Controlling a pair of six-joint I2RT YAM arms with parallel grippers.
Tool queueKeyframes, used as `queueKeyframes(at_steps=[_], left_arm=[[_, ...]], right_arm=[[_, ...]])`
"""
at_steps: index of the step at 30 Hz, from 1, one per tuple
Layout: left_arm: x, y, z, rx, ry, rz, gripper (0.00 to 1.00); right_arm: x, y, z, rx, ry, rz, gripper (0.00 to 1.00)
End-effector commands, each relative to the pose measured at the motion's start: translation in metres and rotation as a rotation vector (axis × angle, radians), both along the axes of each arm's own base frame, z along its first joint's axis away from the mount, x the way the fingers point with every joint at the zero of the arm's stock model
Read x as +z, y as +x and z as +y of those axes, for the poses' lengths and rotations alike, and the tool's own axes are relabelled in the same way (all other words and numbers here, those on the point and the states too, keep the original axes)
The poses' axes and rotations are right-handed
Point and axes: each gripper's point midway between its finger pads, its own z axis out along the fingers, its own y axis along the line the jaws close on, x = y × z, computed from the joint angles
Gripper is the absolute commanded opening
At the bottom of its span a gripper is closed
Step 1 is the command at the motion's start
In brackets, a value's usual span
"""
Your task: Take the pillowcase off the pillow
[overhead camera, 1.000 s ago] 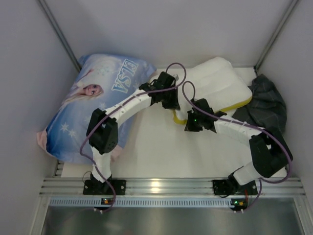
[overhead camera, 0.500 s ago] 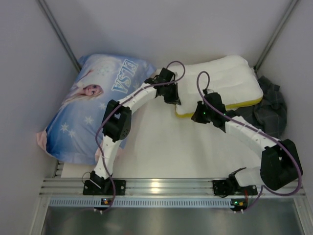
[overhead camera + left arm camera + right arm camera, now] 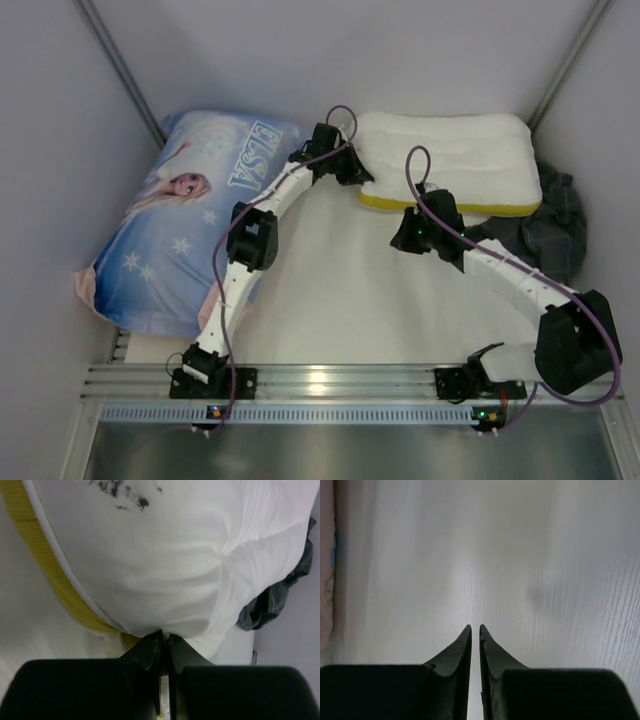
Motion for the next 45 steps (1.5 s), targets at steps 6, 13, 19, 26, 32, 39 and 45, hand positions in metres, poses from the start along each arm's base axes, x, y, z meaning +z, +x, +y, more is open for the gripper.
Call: queueKeyframes(at_steps=[6, 13, 19, 26, 32, 39, 45], left_arm=[[0.018, -0.011, -0.066, -0.069, -0.153, -0.095, 0.0], [0.053, -0.012, -0.029, -0.032, -0.029, -0.16, 0.04], [0.101, -0.026, 0.033, 0.099, 0.157, -0.226, 0.99], [0.168, -0.105, 0.08, 0.157, 0.248, -0.335, 0.99], [0.216, -0.194, 0.076, 0.093, 0.165, -0.407, 0.99], [0.2, -0.314, 0.085, 0.027, 0.037, -0.372, 0.99], [0.187, -0.378, 0.123, 0.097, -0.251, -0.297, 0.99]], right_arm=[[0.013, 0.004, 0.0, -0.011, 0.037, -0.029, 0.12], [0.013, -0.004, -0.012, 0.002, -0.008, -0.081, 0.4], [0.018, -0.011, -0.028, -0.015, -0.066, -0.111, 0.99], [0.007, -0.014, -0.056, -0.109, -0.184, -0.085, 0.99], [-0.003, -0.022, -0.075, -0.173, -0.245, -0.07, 0.99], [0.004, -0.039, -0.081, -0.177, -0.212, -0.115, 0.99], [0.016, -0.054, -0.089, -0.183, -0.183, -0.198, 1.0]])
